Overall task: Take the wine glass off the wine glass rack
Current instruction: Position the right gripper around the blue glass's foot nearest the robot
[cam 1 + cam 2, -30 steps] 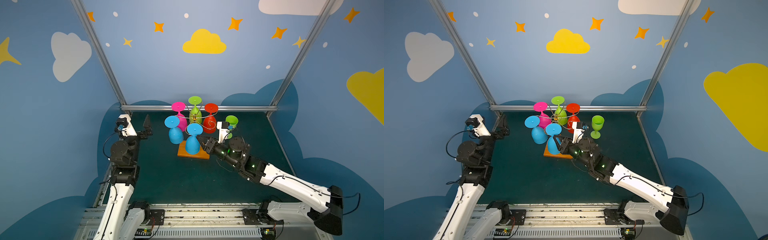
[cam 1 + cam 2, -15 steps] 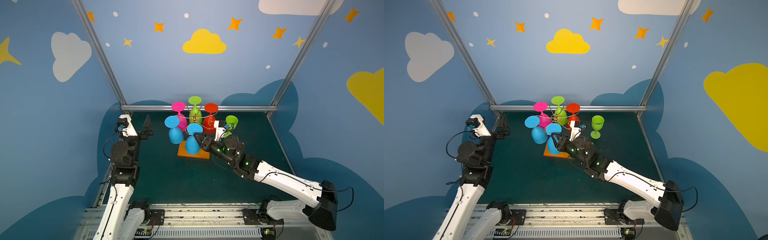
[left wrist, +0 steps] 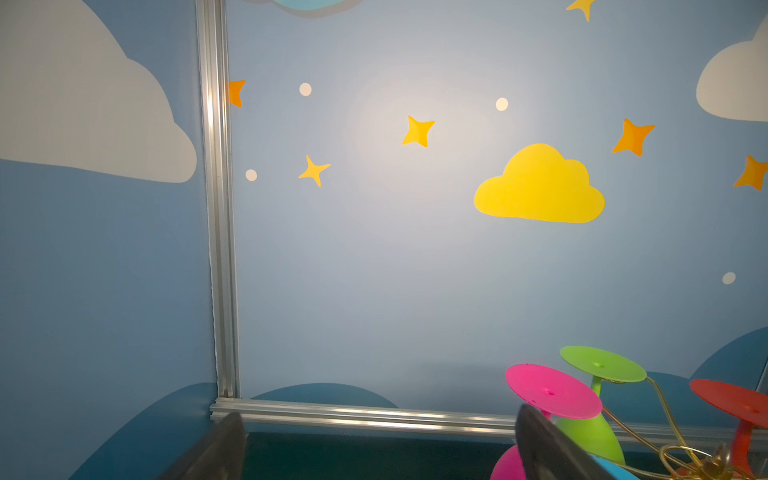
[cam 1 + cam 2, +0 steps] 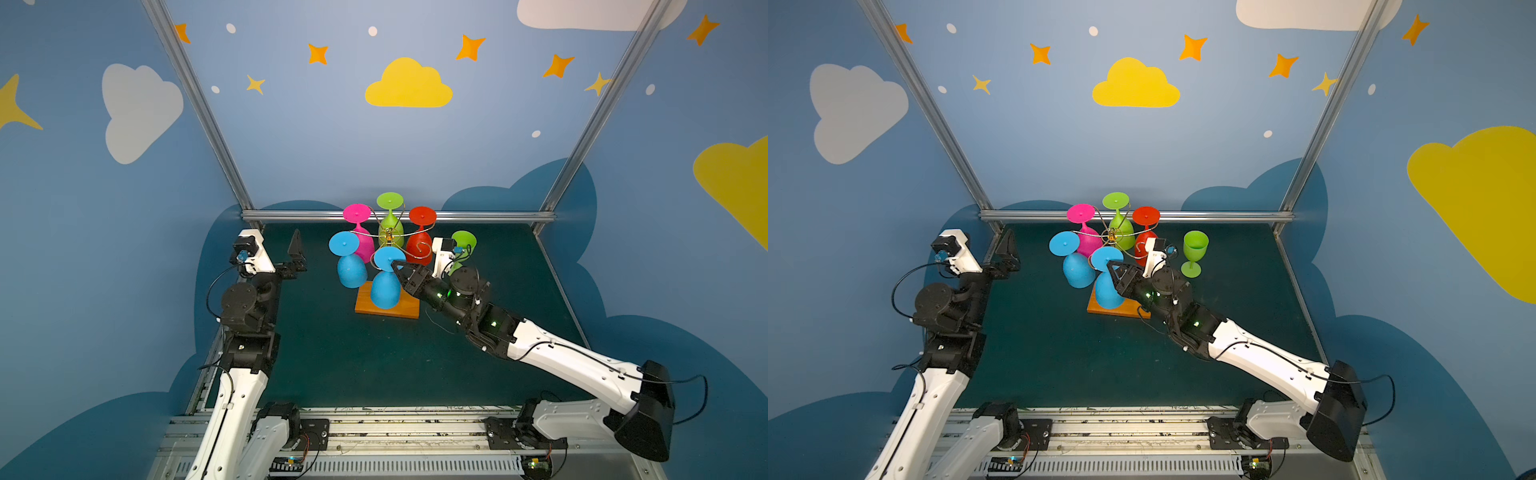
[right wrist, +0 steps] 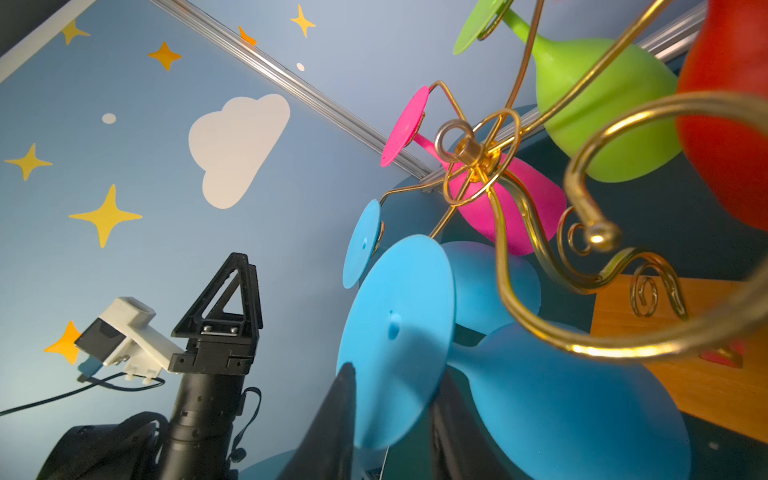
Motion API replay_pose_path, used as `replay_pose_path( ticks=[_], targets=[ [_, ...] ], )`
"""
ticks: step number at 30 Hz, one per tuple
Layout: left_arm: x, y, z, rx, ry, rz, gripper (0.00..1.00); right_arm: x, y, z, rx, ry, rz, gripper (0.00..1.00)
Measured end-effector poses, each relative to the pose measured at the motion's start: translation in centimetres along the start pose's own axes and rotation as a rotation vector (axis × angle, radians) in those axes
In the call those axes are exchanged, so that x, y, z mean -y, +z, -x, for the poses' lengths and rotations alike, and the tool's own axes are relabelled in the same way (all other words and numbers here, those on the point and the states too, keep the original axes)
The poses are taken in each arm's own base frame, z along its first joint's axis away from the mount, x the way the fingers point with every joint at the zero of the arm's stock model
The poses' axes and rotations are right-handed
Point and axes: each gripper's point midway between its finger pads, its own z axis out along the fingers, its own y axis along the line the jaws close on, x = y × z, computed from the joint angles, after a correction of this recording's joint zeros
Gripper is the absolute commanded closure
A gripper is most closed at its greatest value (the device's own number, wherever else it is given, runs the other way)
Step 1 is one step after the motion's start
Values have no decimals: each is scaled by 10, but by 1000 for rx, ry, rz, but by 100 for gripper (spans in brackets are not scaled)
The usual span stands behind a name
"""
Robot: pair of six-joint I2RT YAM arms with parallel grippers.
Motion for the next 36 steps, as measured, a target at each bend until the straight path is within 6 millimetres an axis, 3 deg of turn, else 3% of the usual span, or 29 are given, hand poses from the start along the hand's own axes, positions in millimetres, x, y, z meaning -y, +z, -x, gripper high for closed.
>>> replay_pose_path(
  ticks=[15, 36],
  targets=[
    [0, 0, 0, 0, 0, 0, 1, -10, 0, 8, 8, 88, 60, 100],
    [0, 0, 0, 0, 0, 0, 1, -12, 0, 8, -12, 135, 82, 100]
  ],
)
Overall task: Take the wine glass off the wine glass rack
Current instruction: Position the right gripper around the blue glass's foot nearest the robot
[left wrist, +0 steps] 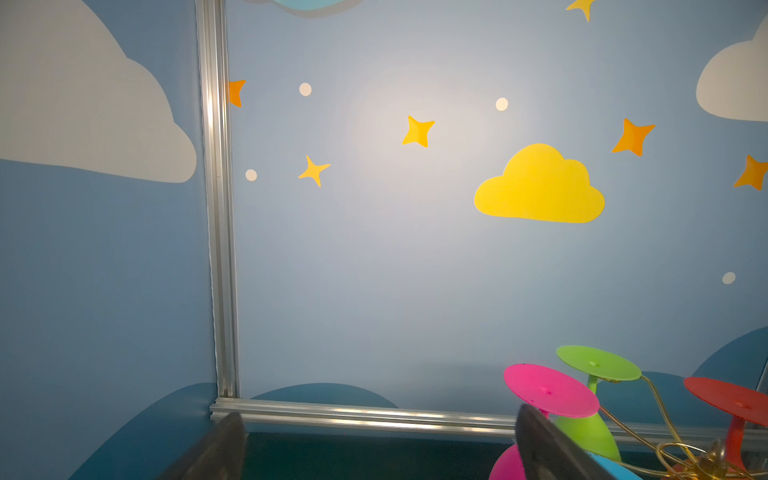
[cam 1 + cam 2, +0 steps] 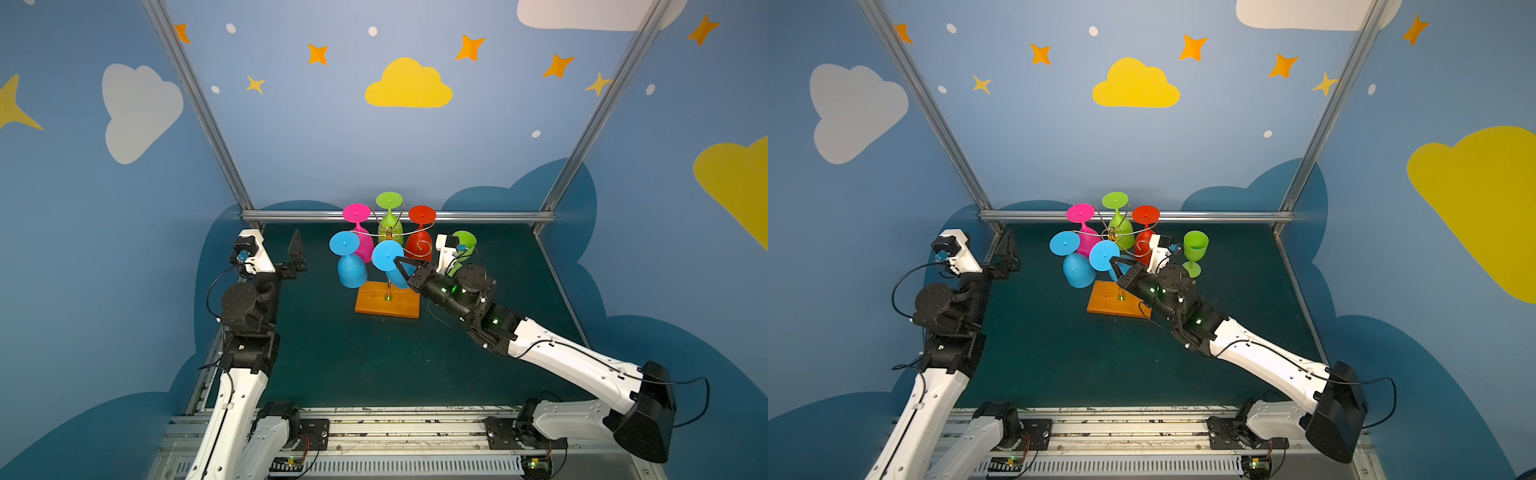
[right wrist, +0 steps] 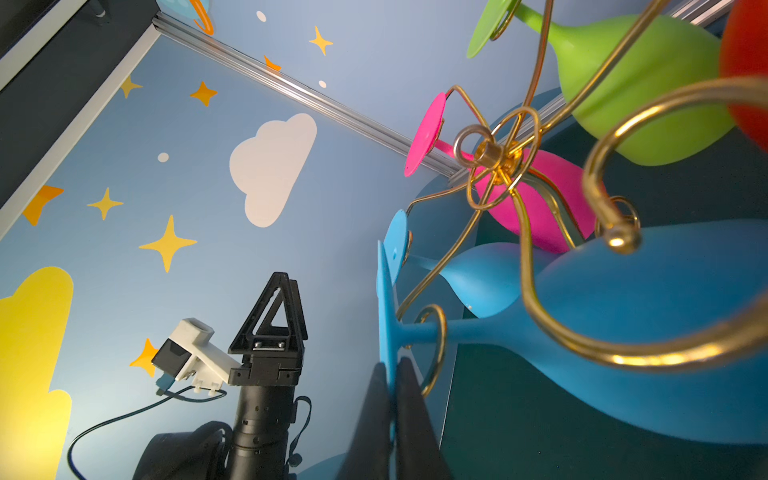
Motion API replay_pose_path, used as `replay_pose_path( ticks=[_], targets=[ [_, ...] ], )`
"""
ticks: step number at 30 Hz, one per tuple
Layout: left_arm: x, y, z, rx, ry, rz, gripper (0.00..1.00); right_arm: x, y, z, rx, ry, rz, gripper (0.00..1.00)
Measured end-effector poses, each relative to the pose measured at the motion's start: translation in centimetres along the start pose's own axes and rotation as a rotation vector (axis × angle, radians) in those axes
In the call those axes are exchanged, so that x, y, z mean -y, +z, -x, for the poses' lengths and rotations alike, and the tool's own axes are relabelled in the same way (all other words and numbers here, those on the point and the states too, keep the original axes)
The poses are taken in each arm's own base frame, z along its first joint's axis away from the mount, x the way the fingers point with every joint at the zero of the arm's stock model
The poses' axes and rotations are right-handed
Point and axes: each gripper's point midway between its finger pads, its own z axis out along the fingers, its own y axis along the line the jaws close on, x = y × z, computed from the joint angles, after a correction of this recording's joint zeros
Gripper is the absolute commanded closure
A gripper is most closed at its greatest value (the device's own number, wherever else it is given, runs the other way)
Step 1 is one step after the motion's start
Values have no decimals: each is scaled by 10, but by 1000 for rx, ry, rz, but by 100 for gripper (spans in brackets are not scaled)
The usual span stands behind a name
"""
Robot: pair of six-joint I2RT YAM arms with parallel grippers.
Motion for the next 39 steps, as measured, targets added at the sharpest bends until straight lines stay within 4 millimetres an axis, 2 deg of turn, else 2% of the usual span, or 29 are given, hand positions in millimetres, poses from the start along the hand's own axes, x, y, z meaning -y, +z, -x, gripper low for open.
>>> replay_pose_path(
  ticks=[16, 31, 39],
  targets=[
    [0, 0, 0, 0, 0, 0, 1, -1, -2, -2, -19, 30, 1, 100],
    [1, 0, 0, -1, 0, -2, 1, 2, -6, -5, -31, 181, 12, 100],
    [1, 0, 0, -1, -1, -3, 1, -4, -6, -5, -39, 232, 38, 100]
  ],
)
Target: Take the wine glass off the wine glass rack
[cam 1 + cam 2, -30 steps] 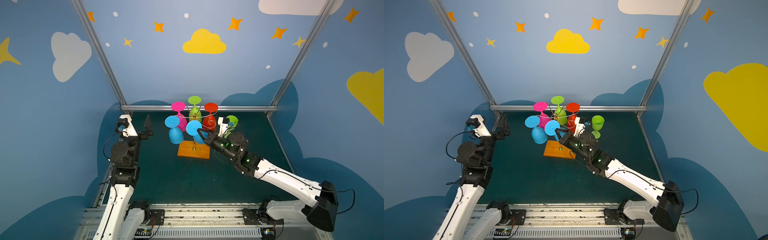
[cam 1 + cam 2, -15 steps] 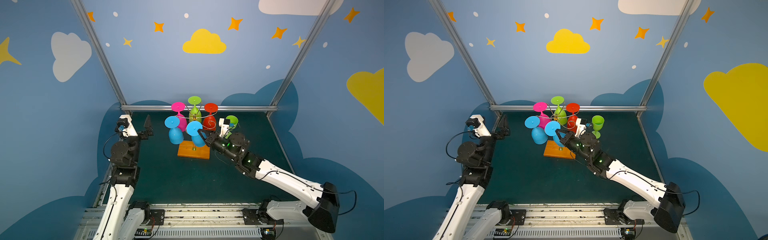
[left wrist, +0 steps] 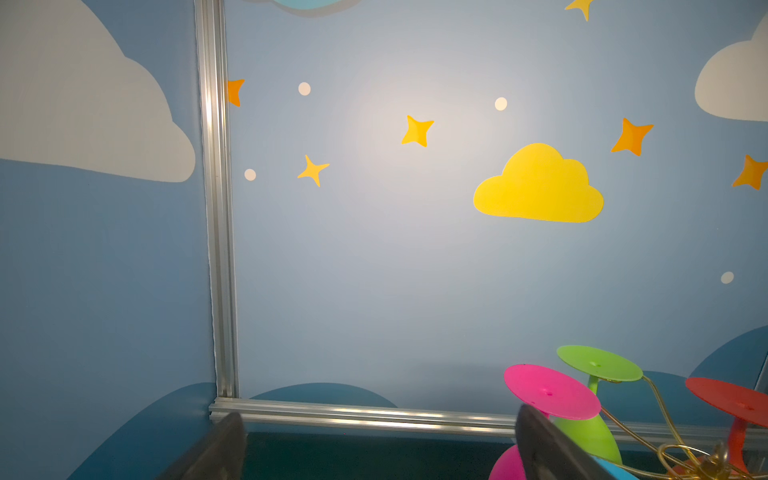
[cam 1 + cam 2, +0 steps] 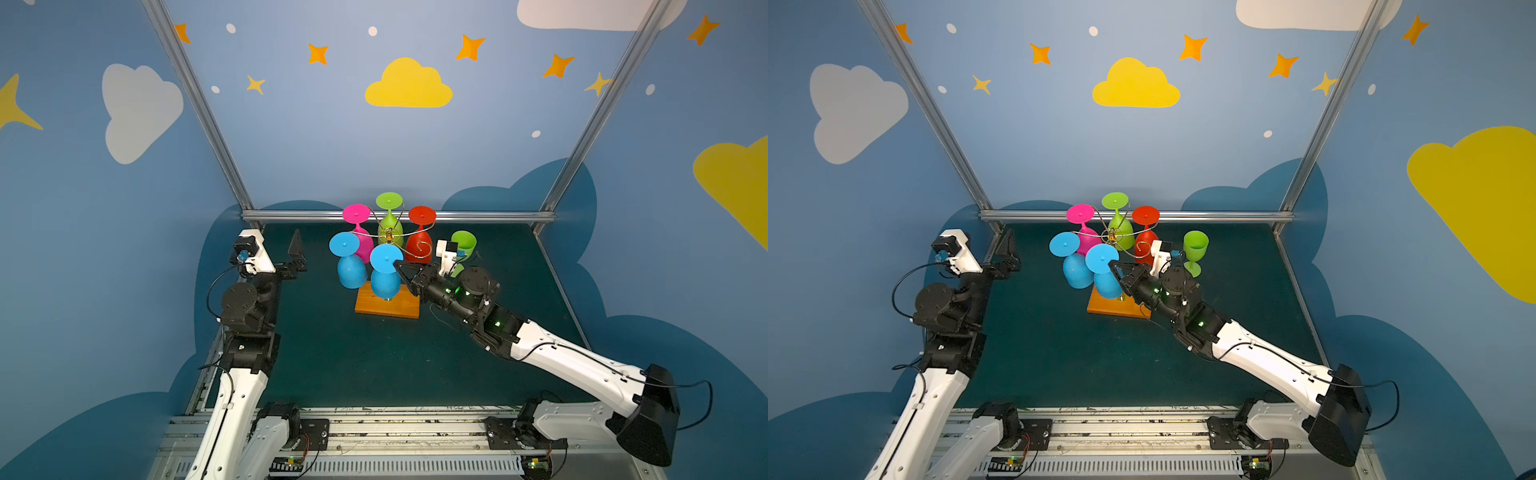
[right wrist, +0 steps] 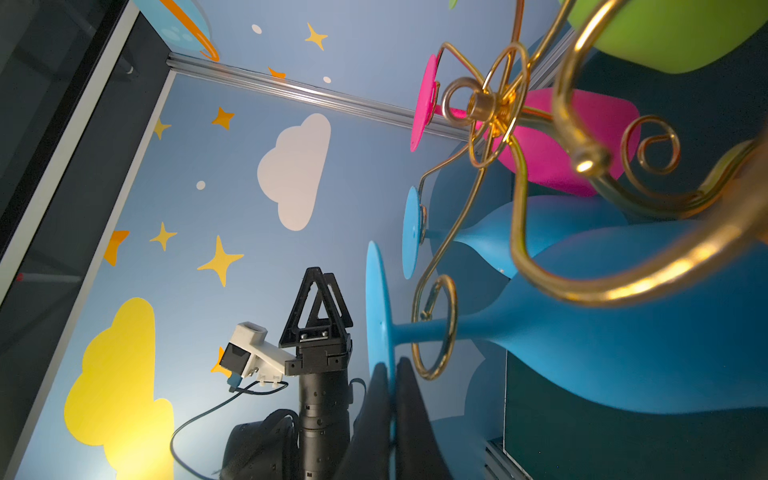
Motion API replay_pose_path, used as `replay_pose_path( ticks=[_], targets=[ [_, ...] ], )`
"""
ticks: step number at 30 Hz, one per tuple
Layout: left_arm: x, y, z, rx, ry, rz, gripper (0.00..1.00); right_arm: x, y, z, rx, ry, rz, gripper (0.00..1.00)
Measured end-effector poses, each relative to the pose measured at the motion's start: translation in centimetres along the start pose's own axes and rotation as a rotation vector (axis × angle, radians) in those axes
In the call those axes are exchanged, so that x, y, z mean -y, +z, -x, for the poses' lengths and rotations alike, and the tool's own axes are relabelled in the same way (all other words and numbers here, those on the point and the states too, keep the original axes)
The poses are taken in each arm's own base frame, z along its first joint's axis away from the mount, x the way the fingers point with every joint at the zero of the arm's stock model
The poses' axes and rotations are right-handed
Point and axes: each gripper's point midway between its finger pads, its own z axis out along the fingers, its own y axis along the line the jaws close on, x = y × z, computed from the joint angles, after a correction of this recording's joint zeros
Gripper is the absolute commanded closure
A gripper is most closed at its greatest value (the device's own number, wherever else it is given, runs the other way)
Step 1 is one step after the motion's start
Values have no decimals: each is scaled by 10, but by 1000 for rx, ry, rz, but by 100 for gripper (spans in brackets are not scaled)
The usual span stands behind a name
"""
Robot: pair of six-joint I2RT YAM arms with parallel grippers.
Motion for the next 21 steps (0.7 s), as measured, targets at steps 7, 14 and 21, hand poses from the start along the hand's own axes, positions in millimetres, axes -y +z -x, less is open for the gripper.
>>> replay_pose_path(
  ticks=[7, 14, 21],
  targets=[
    [0, 0, 0, 0, 0, -1, 1, -1, 0, -2, -13, 11, 5, 100],
    [0, 0, -1, -1, 0, -1, 1, -2, 0, -5, -30, 14, 5, 100],
    [0, 0, -1, -1, 0, -1, 0, -9, 2, -6, -45, 18, 15, 100]
  ],
)
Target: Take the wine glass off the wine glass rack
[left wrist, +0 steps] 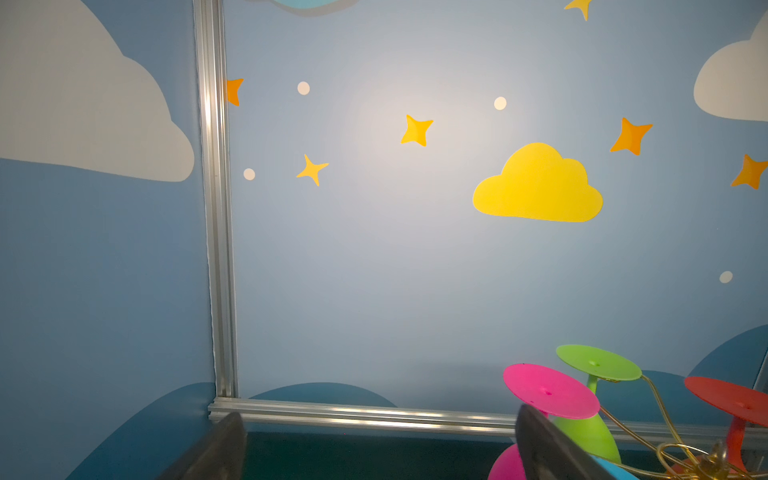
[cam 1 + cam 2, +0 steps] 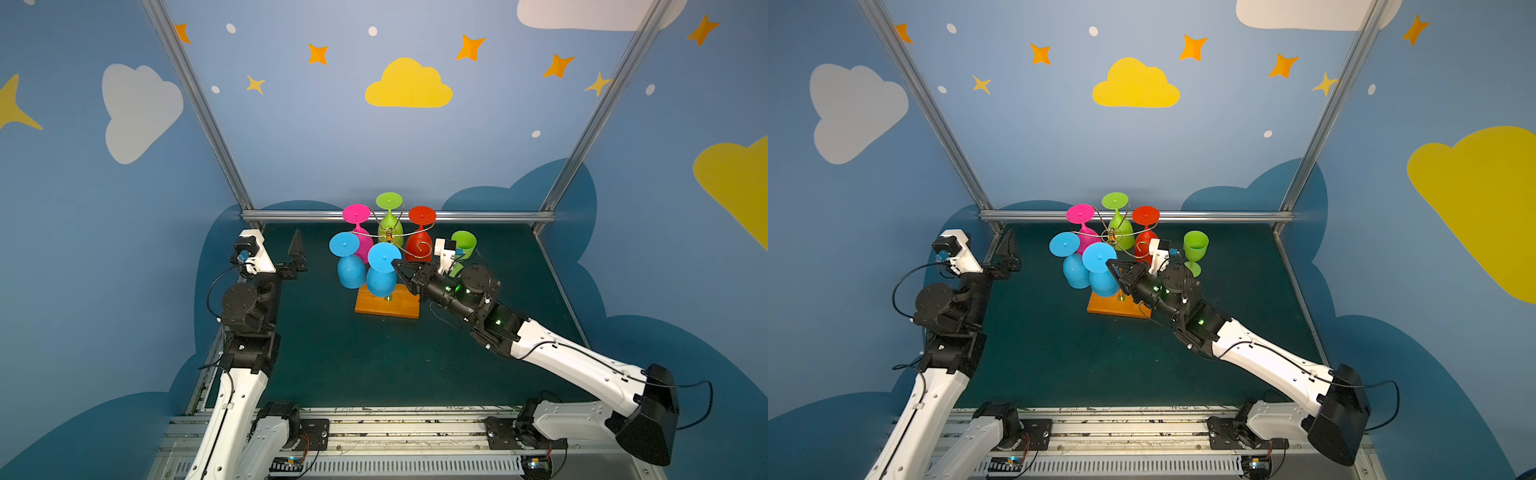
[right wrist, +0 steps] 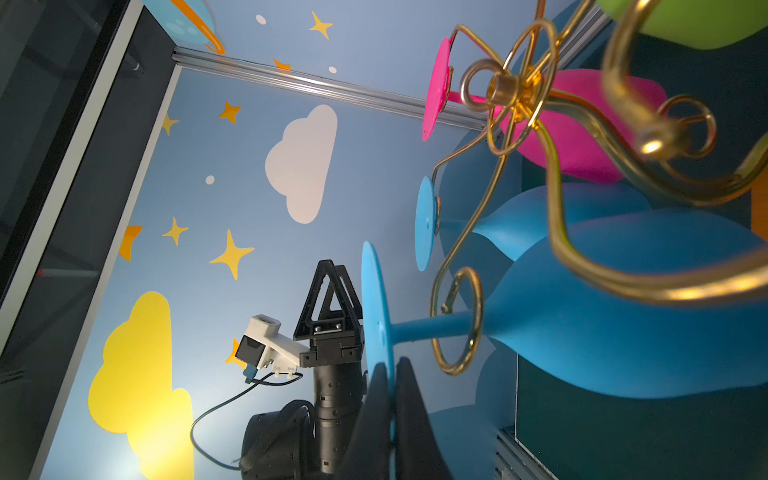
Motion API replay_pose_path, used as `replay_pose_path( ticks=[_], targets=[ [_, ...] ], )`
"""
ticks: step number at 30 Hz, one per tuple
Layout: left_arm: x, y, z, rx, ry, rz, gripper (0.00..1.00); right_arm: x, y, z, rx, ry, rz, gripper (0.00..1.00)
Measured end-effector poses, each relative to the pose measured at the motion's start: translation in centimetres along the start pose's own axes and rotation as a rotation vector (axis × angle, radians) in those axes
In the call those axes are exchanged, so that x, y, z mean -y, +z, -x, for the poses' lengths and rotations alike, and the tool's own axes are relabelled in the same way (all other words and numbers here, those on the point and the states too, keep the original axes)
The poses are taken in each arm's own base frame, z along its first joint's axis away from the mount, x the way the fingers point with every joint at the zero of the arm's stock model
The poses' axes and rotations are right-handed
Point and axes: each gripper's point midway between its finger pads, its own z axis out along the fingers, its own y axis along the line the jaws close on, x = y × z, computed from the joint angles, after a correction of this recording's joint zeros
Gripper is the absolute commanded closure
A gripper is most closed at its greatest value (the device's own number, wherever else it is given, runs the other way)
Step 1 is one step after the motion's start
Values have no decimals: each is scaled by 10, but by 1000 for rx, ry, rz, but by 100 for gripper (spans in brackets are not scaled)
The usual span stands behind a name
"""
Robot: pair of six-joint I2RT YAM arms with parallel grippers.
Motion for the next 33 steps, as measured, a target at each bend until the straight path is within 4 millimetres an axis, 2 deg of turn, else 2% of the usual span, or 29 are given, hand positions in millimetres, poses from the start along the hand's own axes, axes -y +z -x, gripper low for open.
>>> replay_pose_path(
  ticks=[14, 33],
  targets=[
    [0, 0, 0, 0, 0, 1, 1, 2, 9, -5, -22, -8, -16, 100],
    [0, 0, 0, 1, 7, 2, 1, 1, 14, 2, 6, -56, -39, 100]
  ],
)
